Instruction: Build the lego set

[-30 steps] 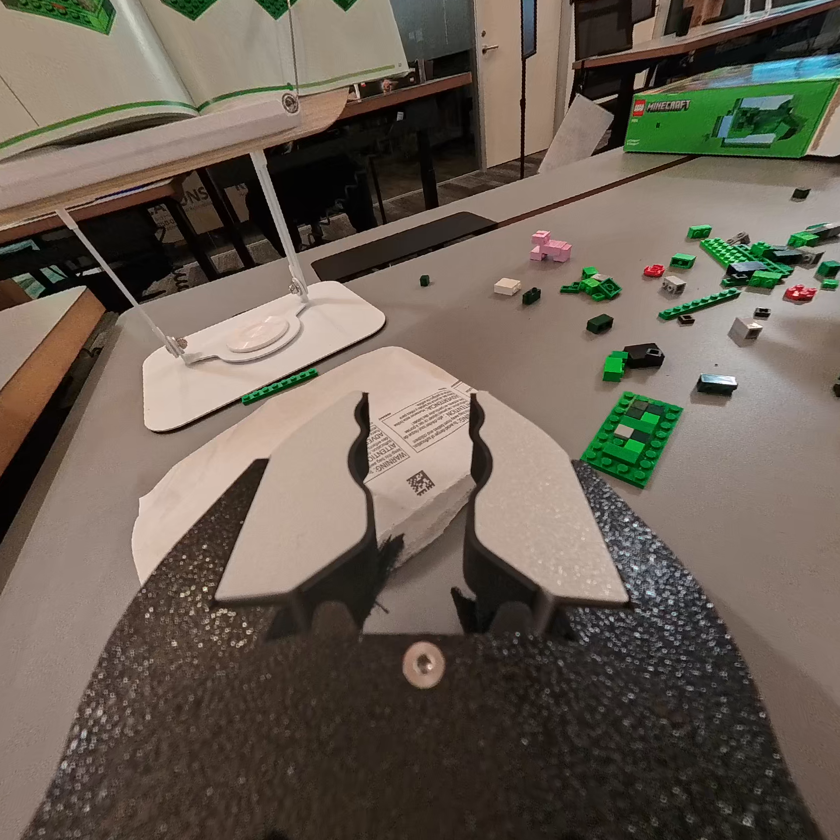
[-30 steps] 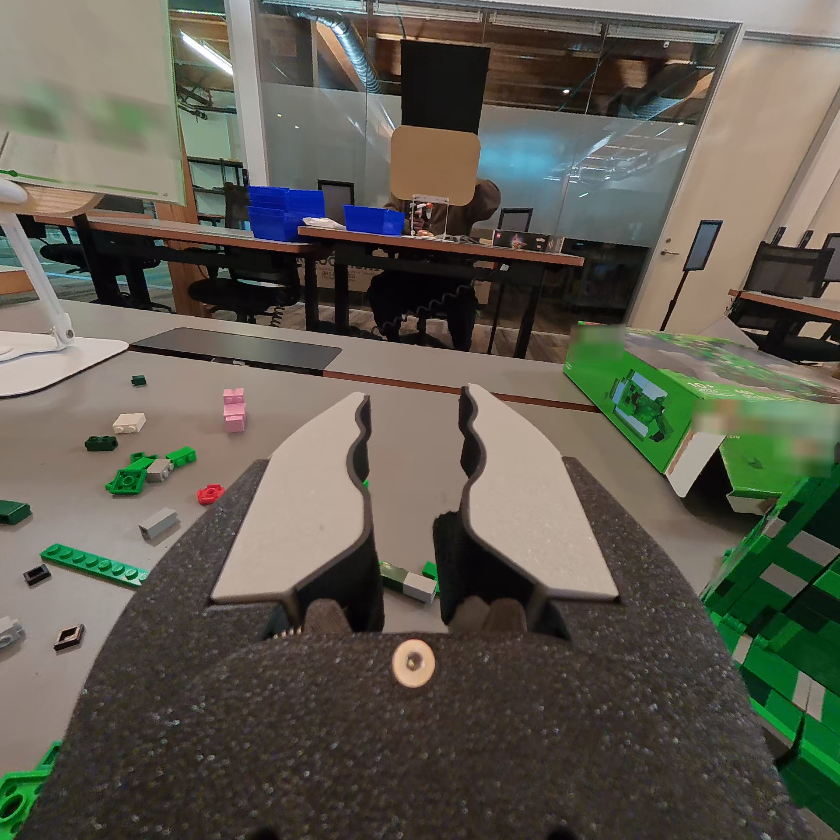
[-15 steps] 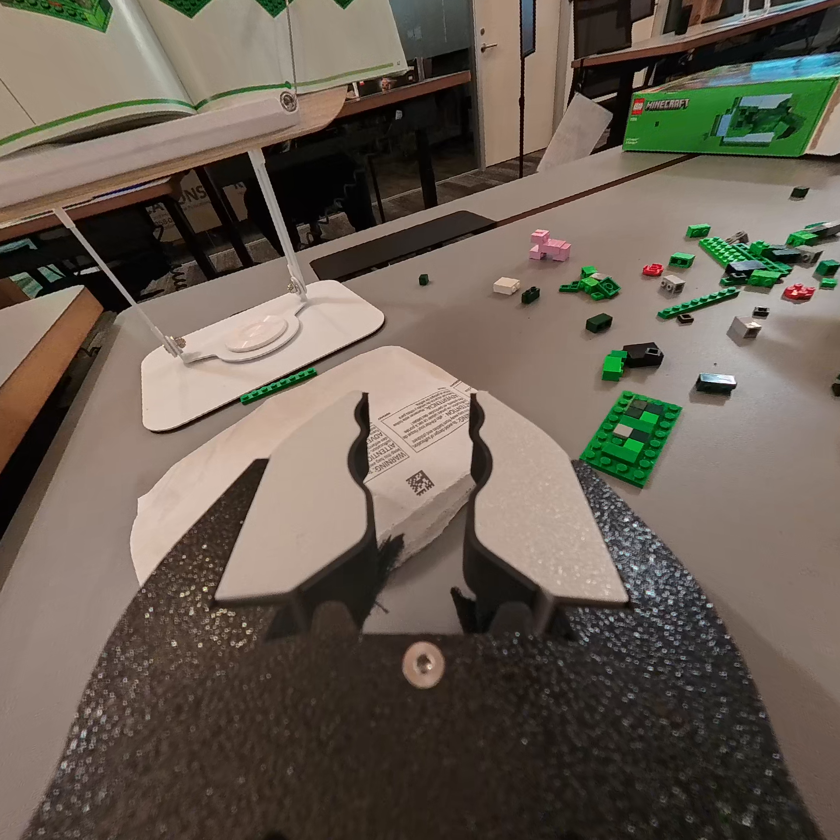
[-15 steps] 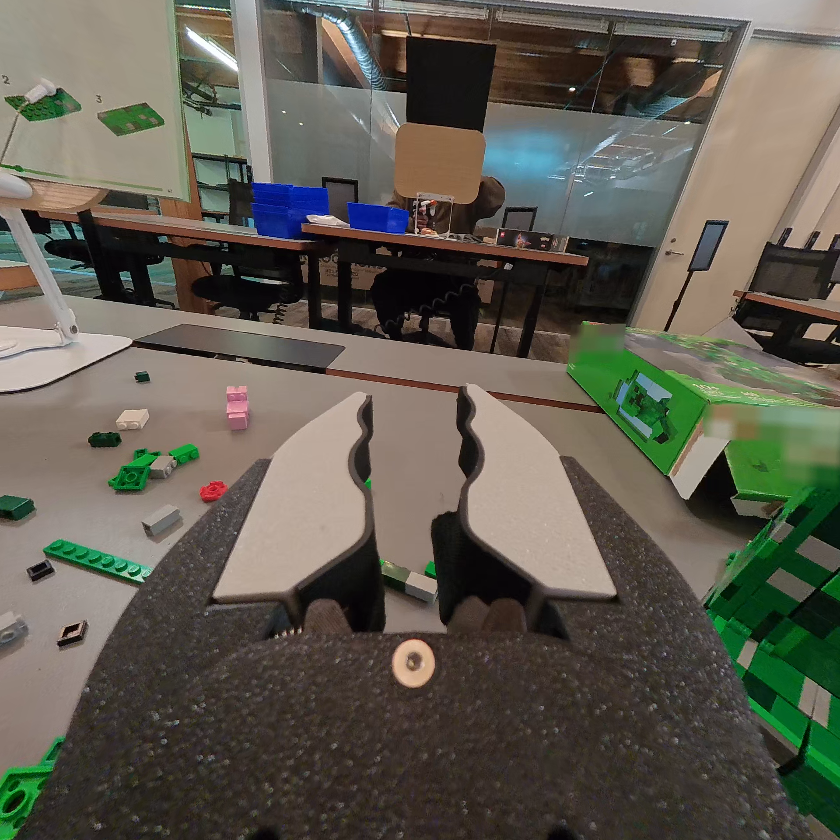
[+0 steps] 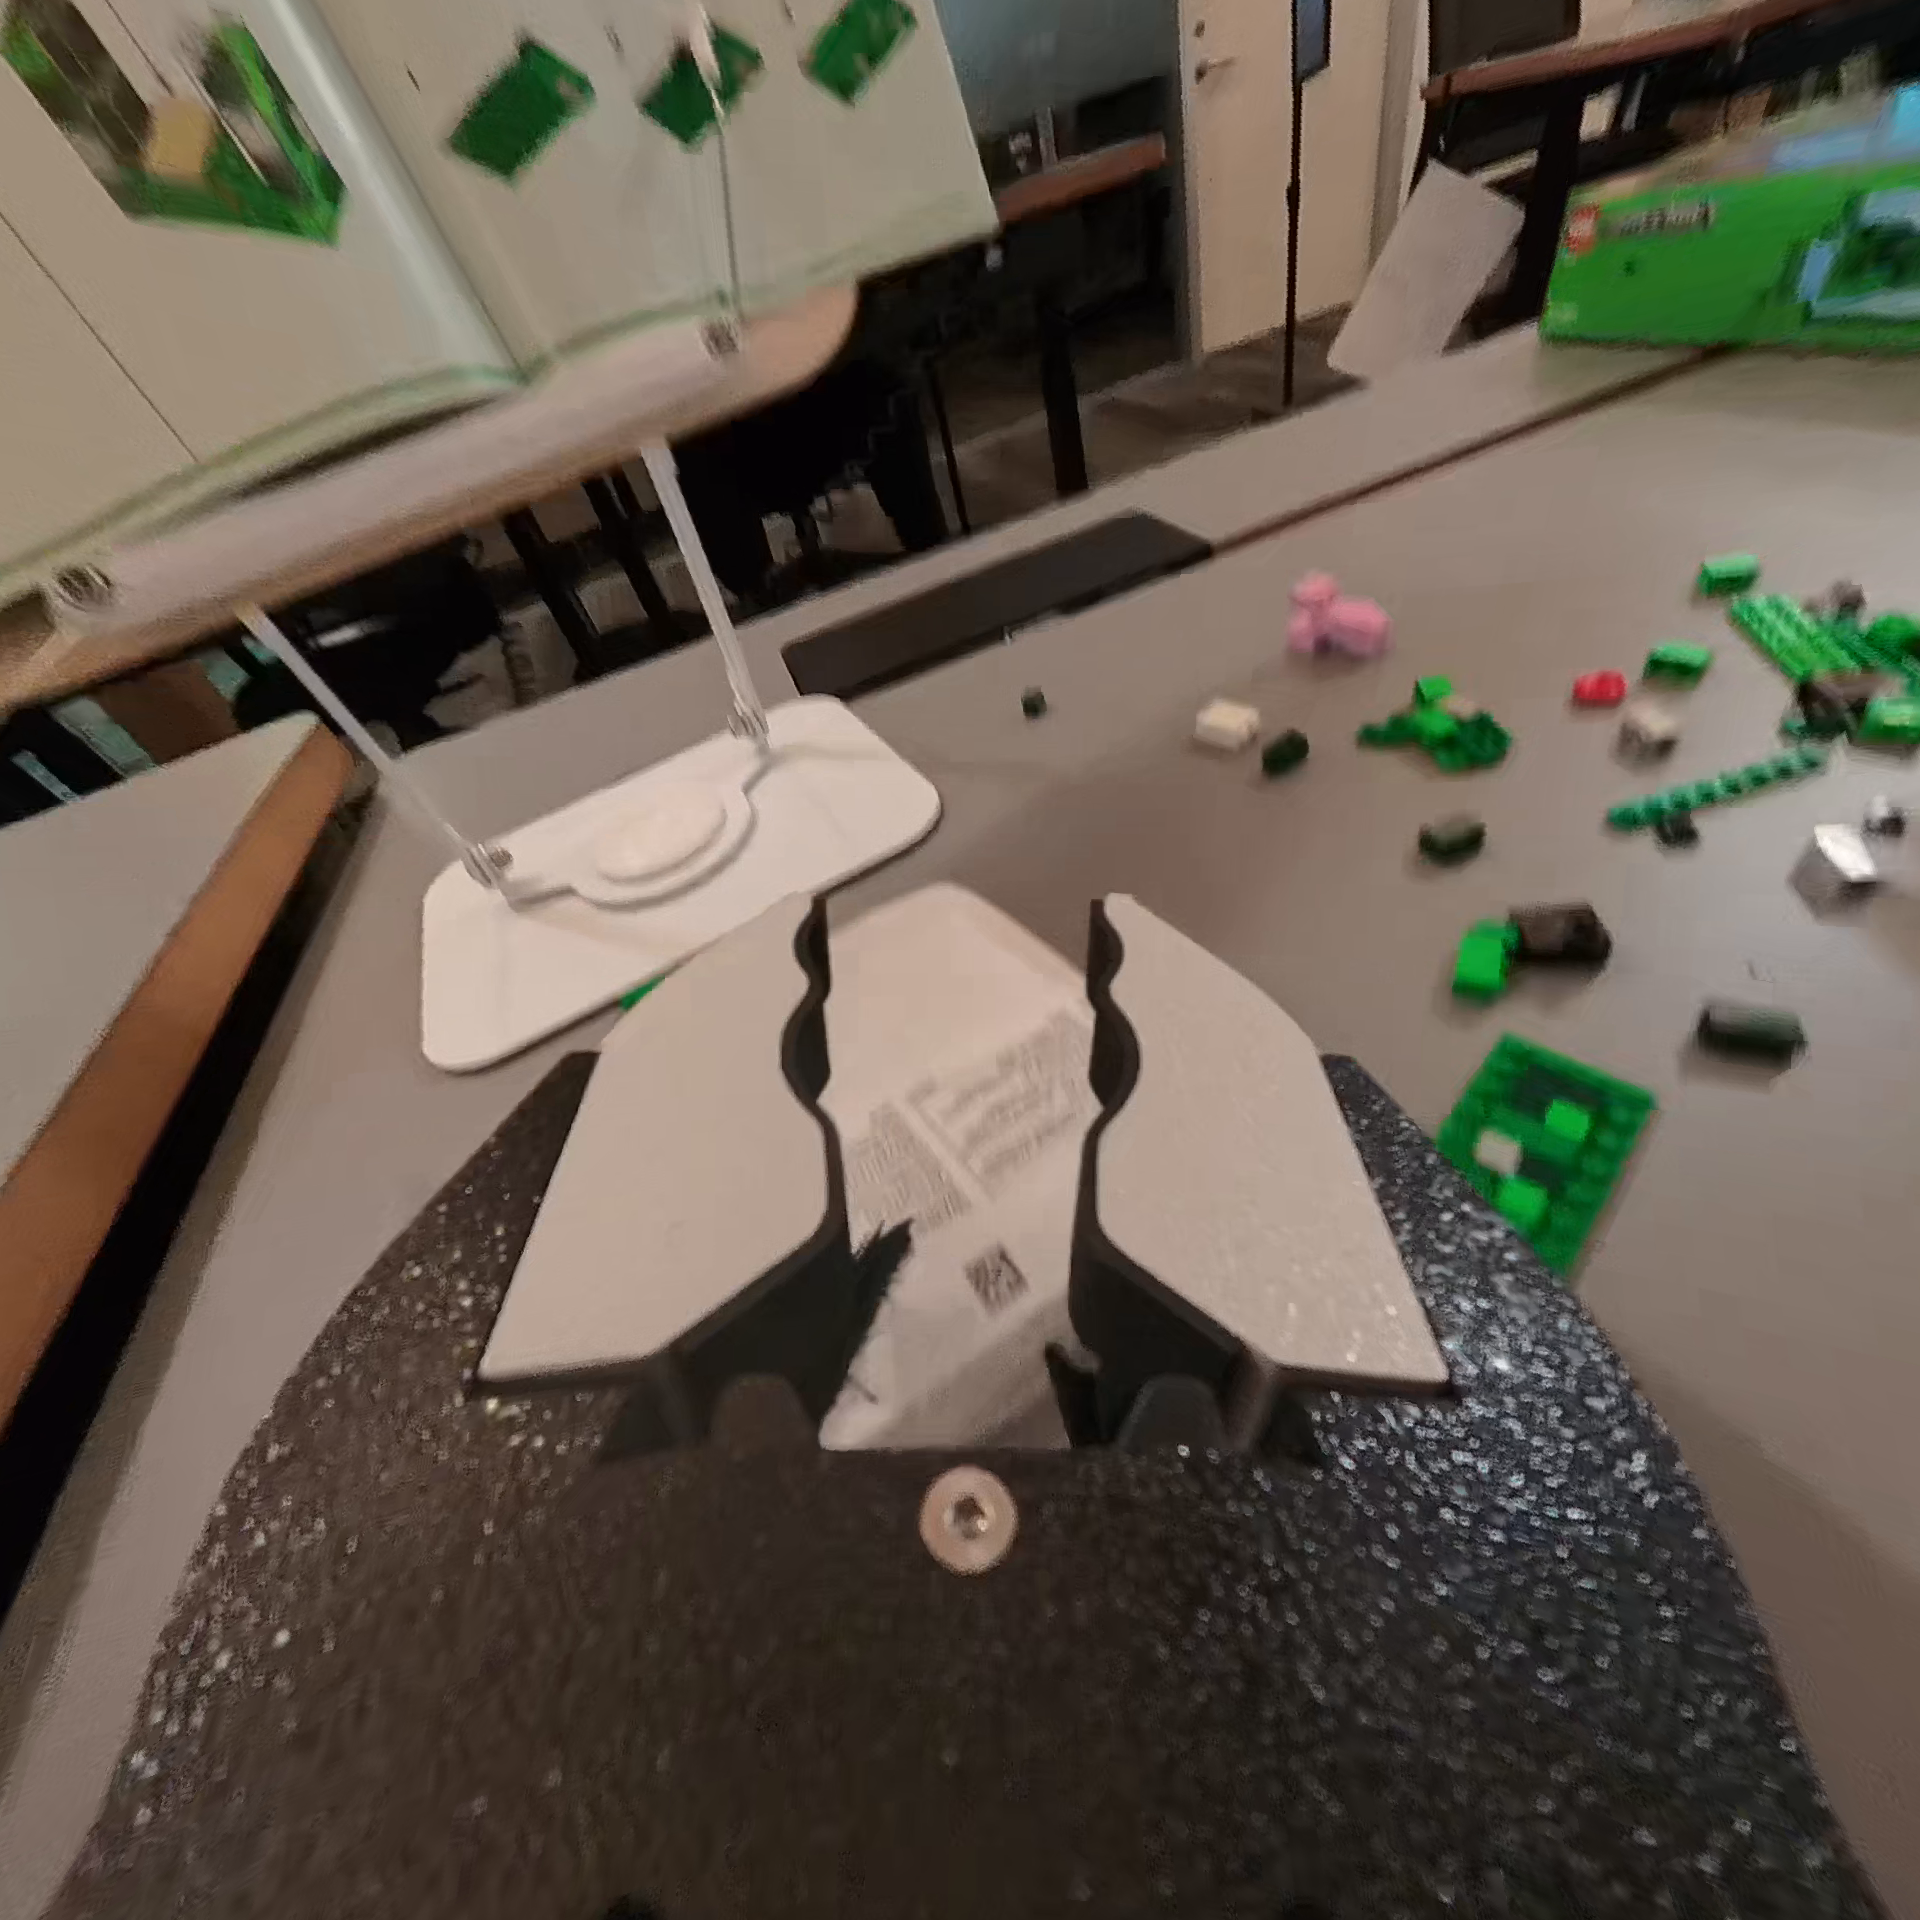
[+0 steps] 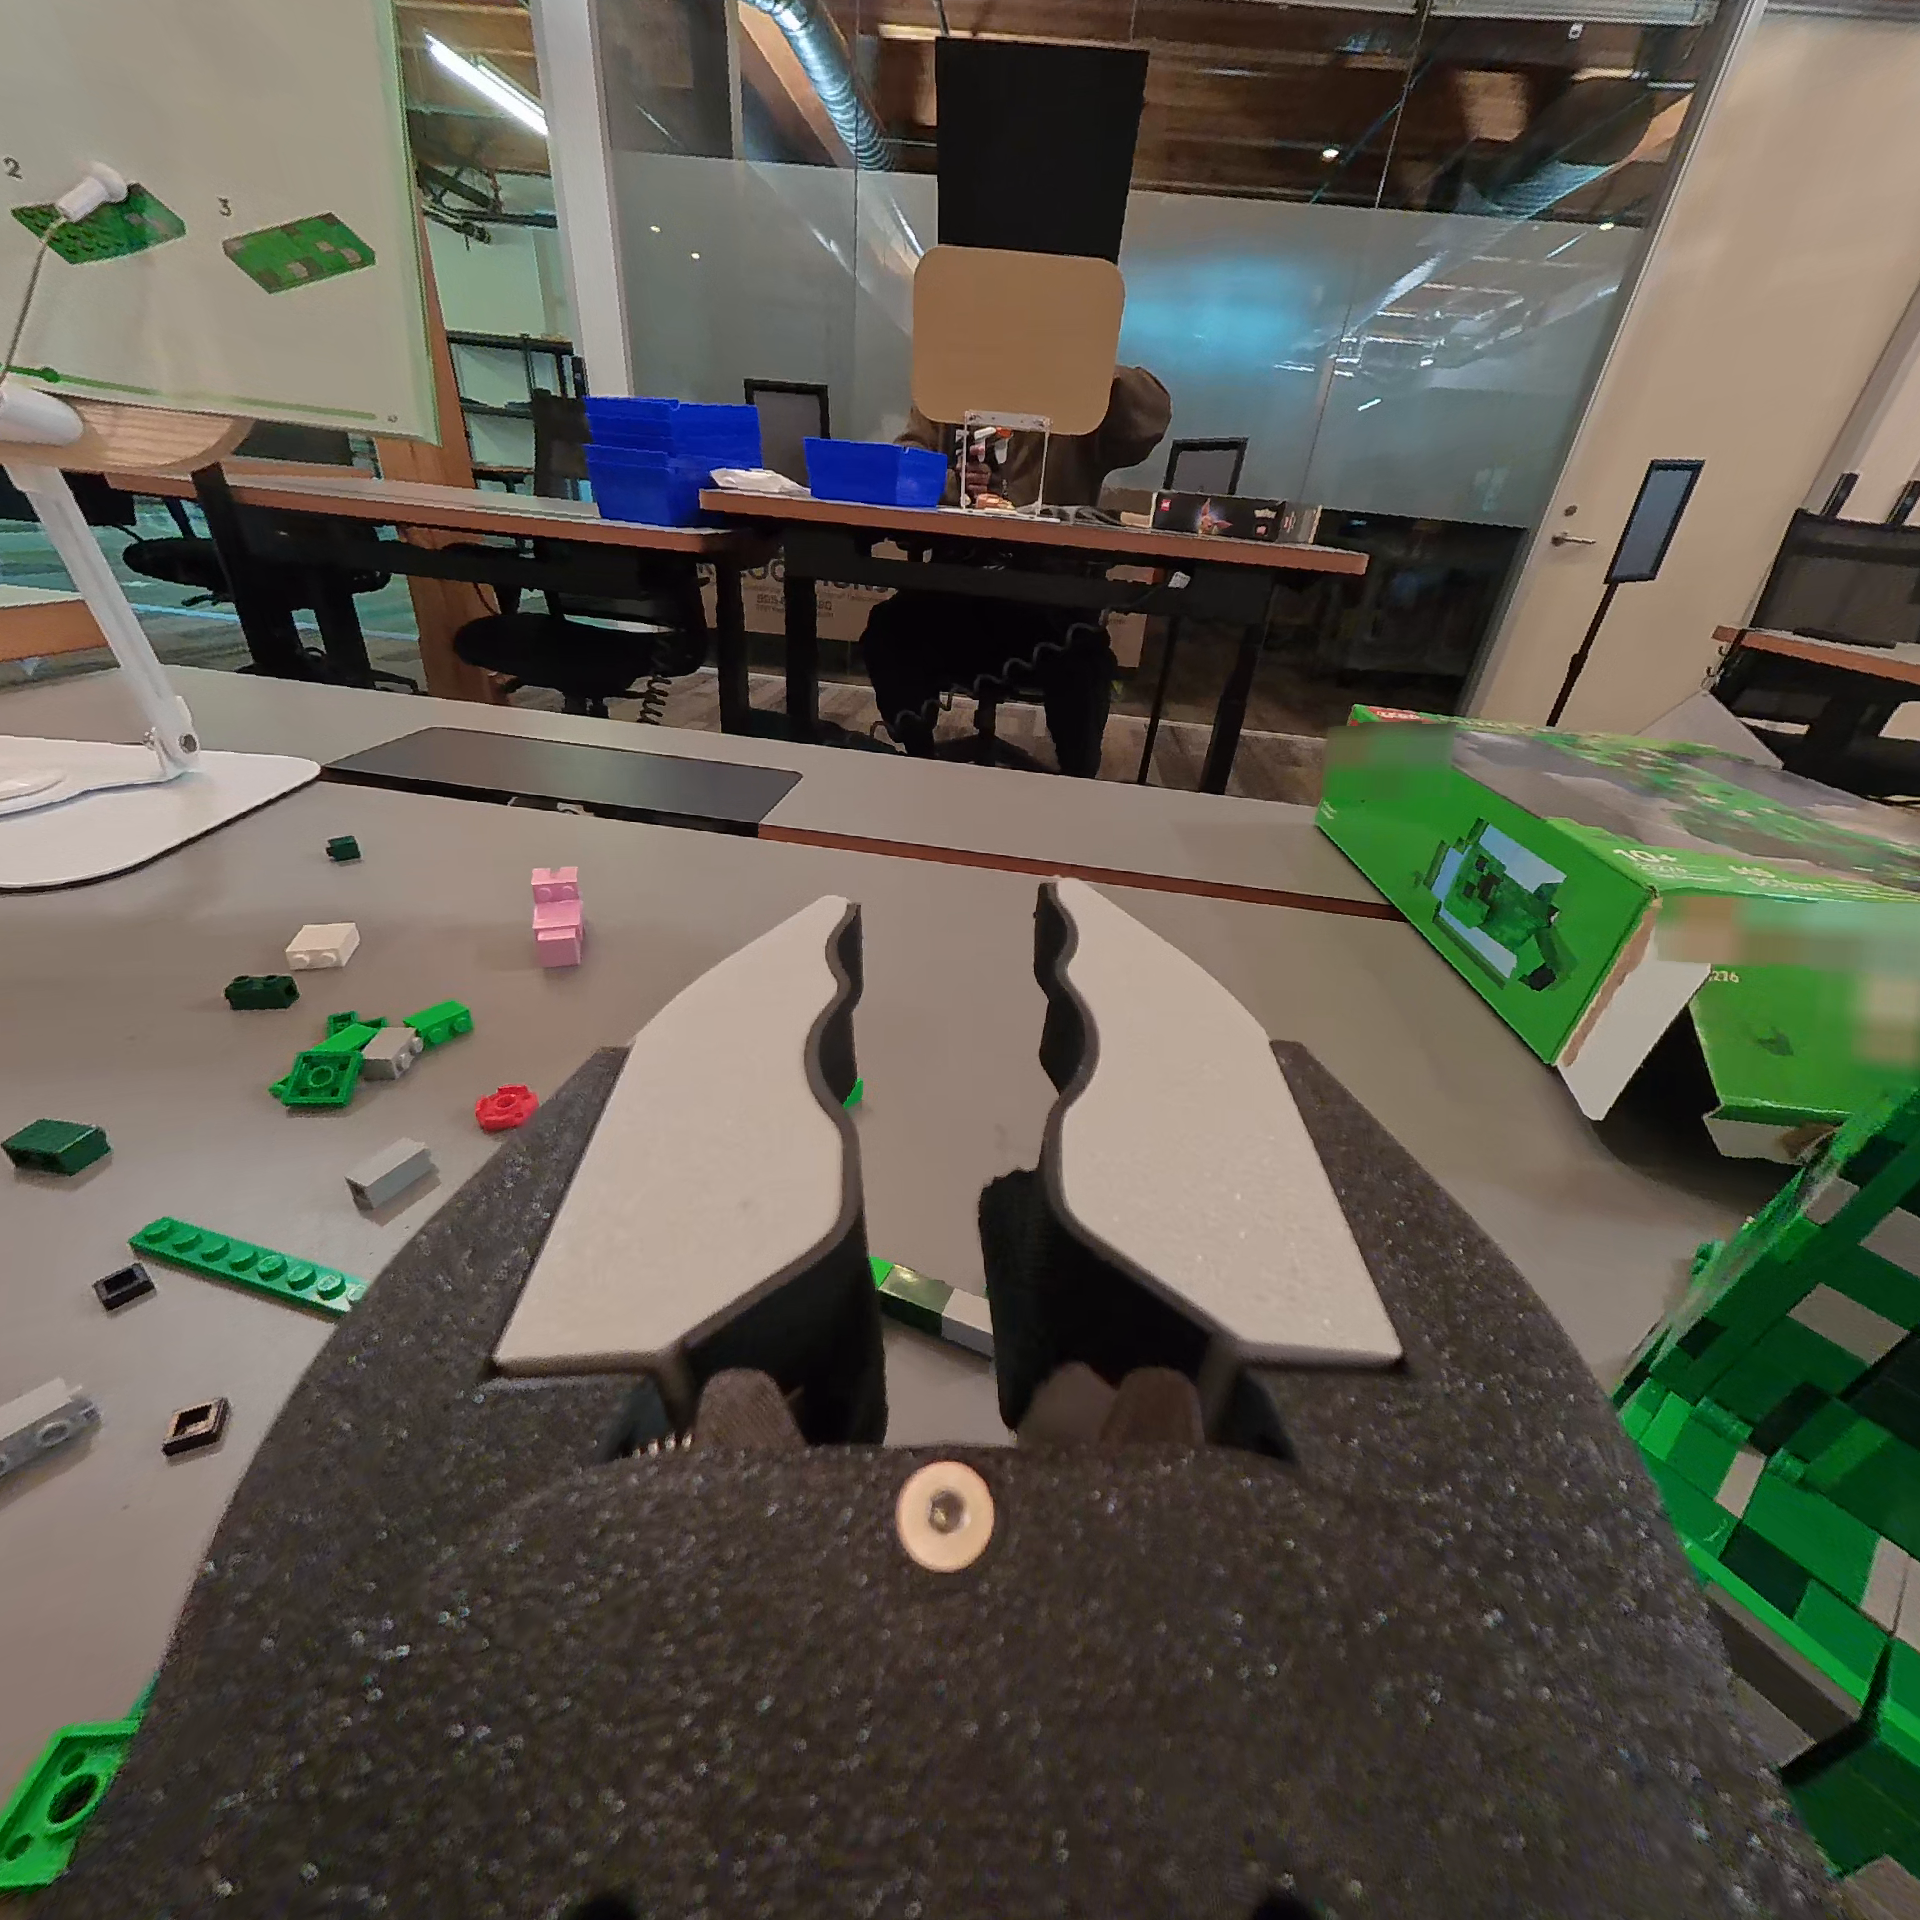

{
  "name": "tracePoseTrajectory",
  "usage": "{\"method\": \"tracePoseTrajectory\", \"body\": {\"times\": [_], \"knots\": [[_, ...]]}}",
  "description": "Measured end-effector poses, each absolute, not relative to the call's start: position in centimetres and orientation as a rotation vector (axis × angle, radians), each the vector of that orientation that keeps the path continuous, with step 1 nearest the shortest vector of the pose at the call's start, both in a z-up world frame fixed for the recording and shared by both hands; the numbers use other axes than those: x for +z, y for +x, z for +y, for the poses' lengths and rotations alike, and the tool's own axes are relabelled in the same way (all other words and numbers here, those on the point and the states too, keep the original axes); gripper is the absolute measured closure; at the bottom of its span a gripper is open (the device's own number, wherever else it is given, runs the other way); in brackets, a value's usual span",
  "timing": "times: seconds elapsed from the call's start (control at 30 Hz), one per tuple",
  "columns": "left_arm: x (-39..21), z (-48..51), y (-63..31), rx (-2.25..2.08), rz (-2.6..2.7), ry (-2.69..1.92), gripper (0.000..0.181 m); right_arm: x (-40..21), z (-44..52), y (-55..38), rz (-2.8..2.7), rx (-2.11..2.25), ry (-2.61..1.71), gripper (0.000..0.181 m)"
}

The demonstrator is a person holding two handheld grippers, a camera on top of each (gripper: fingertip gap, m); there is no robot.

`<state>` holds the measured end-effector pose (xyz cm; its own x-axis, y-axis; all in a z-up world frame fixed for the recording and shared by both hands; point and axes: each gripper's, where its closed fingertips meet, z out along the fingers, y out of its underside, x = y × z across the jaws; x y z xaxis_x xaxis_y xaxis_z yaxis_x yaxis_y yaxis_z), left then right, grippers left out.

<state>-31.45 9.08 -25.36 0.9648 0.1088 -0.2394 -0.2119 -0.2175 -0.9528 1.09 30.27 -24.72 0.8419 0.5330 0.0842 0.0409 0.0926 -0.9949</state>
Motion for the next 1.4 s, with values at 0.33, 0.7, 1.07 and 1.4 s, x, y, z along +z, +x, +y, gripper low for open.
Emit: {"method": "tracePoseTrajectory", "body": {"times": [0.33, 0.7, 1.07, 1.4], "knots": [[-22.4, 15.8, -32.0, 0.292, 0.052, -1.656, 0.134, -25.0, 30.2, 0.7, -0.523, 0.368, -1.457, 0.151], [-23.2, 15.6, -31.4, 0.140, 0.023, -1.636, 0.125, -25.0, 30.6, 1.2, -0.496, 0.332, -1.466, 0.151], [-21.4, 11.8, -41.7, 0.310, -0.218, -1.562, 0.125, -24.1, 28.2, -4.1, -0.715, 0.305, -1.392, 0.150], [-22.8, 7.2, -51.5, 0.494, -0.370, -1.534, 0.127, -20.3, 20.8, -20.7, -1.170, 0.481, -1.208, 0.146]]}}
